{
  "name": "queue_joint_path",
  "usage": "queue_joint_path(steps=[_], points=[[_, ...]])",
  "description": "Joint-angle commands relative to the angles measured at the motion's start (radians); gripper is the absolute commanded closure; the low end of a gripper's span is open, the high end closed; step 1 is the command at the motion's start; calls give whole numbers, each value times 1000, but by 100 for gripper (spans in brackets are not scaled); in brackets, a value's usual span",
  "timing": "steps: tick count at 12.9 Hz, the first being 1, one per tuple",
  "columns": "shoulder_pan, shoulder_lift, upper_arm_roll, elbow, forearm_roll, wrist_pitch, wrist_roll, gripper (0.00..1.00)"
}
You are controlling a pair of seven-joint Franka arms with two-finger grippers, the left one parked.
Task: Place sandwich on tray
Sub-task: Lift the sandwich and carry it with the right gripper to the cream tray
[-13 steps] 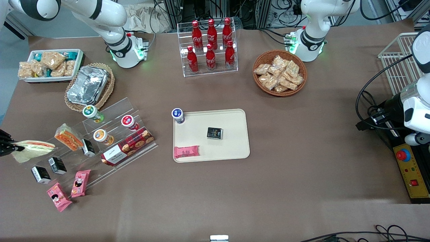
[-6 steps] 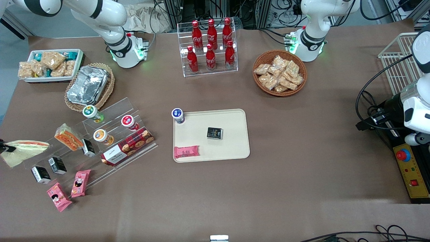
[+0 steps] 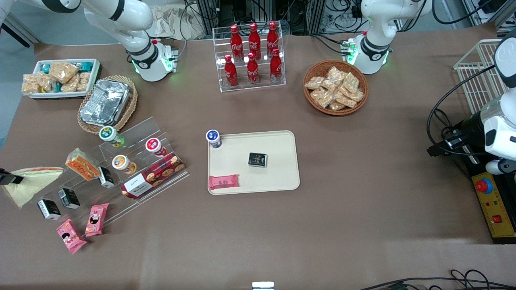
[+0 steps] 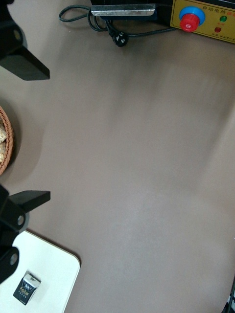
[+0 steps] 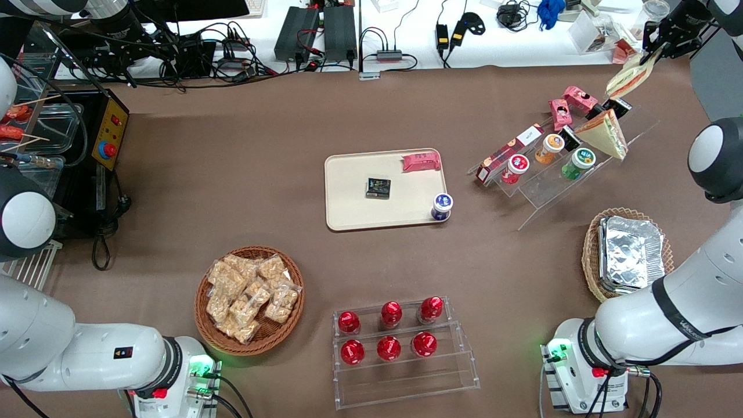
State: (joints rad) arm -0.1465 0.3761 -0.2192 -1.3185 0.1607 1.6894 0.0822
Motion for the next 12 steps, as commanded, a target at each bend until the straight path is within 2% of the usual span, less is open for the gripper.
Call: queue_joint_path(steps=[1, 6, 10, 12], points=[[-4, -23, 52, 34, -20, -28, -79, 100], [24, -85, 213, 33, -18, -88, -104, 100], [83, -88, 395, 33, -18, -85, -102, 100], [203, -53, 431, 30, -27, -61, -92, 100]])
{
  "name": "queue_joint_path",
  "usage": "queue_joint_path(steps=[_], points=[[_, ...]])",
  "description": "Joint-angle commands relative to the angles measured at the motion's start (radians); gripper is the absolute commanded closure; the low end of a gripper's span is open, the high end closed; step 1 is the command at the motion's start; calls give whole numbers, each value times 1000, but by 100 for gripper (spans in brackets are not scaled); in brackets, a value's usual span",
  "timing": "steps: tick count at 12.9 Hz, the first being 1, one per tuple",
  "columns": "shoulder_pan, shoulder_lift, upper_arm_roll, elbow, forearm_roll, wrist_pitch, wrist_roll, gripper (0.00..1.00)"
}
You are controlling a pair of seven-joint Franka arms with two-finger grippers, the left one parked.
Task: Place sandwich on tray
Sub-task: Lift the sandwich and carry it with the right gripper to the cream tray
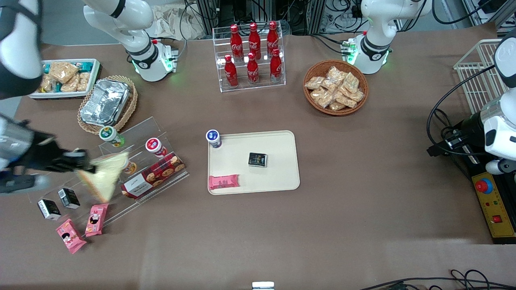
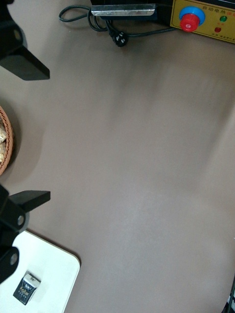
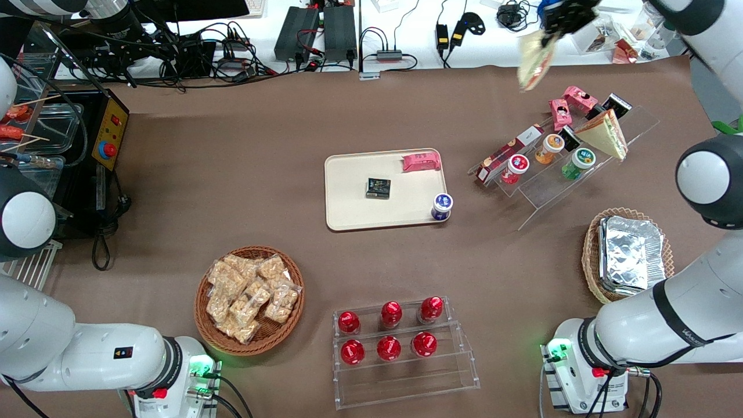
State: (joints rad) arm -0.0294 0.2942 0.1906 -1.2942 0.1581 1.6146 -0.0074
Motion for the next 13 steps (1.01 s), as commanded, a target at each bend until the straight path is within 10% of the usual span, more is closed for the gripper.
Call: queue_joint_path(steps=[1, 7, 13], points=[[142, 46, 21, 1, -28, 33, 6, 100], [265, 169, 52, -5, -103, 201, -187, 100], [471, 249, 93, -4, -434, 336, -244, 100]])
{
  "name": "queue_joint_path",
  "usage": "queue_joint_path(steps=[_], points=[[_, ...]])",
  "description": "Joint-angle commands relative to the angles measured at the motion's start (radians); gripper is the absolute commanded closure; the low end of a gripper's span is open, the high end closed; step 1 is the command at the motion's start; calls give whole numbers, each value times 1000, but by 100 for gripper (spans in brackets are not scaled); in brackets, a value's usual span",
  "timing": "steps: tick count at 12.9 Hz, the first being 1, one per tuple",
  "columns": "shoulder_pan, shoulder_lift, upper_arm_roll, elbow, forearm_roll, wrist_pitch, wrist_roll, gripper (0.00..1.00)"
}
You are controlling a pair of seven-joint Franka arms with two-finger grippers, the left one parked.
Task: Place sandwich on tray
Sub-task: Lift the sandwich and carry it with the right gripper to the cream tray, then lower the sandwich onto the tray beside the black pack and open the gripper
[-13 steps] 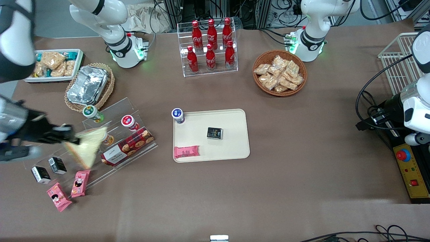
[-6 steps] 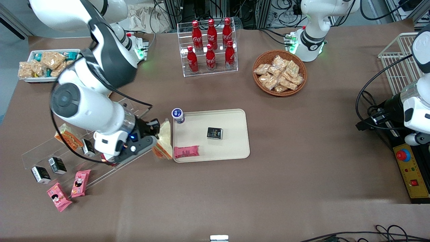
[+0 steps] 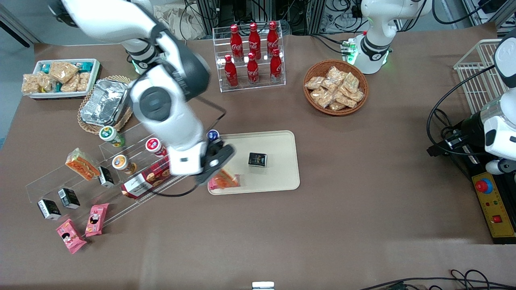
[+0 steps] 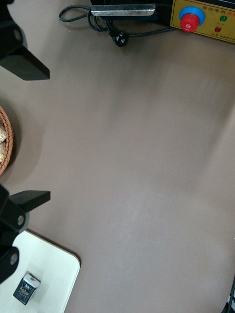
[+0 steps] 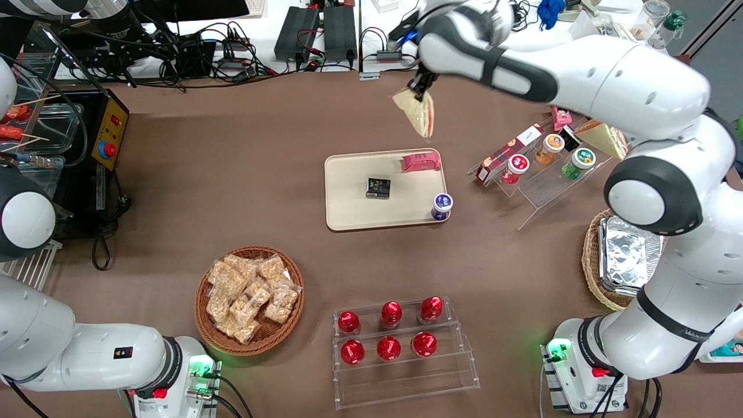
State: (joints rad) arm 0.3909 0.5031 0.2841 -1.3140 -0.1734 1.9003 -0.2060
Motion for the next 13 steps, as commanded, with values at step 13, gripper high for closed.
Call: queue_joint_path(steps=[13], points=[[123, 244, 0, -37, -331, 358, -225, 100]])
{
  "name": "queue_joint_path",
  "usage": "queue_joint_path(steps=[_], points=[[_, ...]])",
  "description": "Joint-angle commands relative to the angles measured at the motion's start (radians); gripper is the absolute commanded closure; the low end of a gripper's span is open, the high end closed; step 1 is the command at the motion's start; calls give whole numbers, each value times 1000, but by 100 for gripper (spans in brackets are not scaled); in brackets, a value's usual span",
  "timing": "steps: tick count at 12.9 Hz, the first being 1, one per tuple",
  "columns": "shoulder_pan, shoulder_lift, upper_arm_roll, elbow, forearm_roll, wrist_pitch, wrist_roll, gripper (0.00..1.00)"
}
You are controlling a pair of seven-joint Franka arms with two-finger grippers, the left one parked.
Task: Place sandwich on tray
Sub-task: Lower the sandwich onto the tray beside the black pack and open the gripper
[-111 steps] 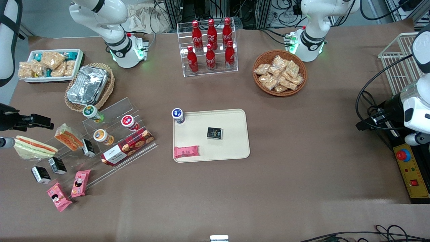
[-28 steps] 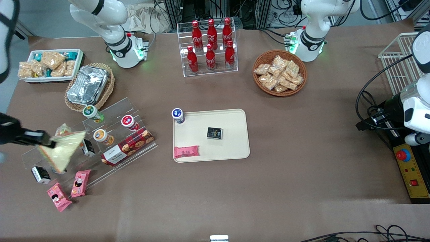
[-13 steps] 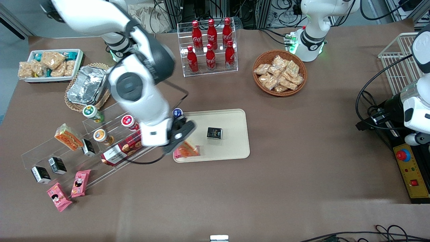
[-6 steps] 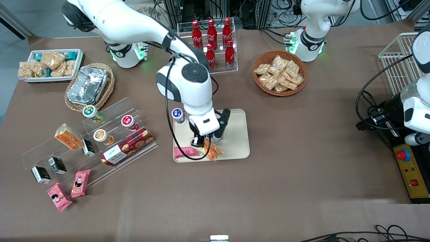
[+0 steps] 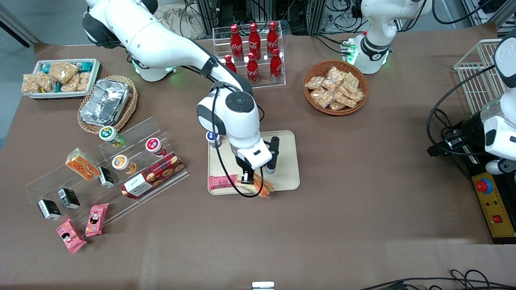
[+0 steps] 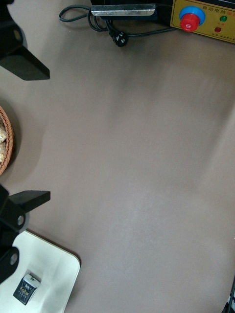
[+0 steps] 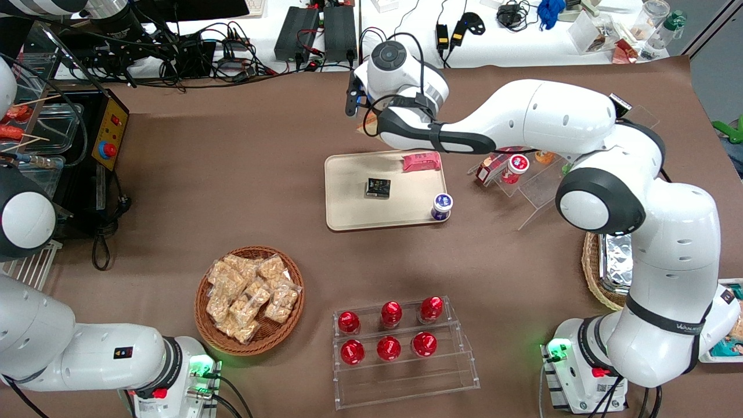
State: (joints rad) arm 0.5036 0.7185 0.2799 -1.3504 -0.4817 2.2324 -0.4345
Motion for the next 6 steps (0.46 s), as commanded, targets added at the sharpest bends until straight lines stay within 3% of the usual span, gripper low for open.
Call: queue_joint_path(steps=[1, 5, 6], points=[[39, 39, 2, -6, -31, 30, 5, 100], [69, 81, -2, -12, -31, 79, 36, 100], [69, 85, -2, -12, -31, 79, 36, 85]])
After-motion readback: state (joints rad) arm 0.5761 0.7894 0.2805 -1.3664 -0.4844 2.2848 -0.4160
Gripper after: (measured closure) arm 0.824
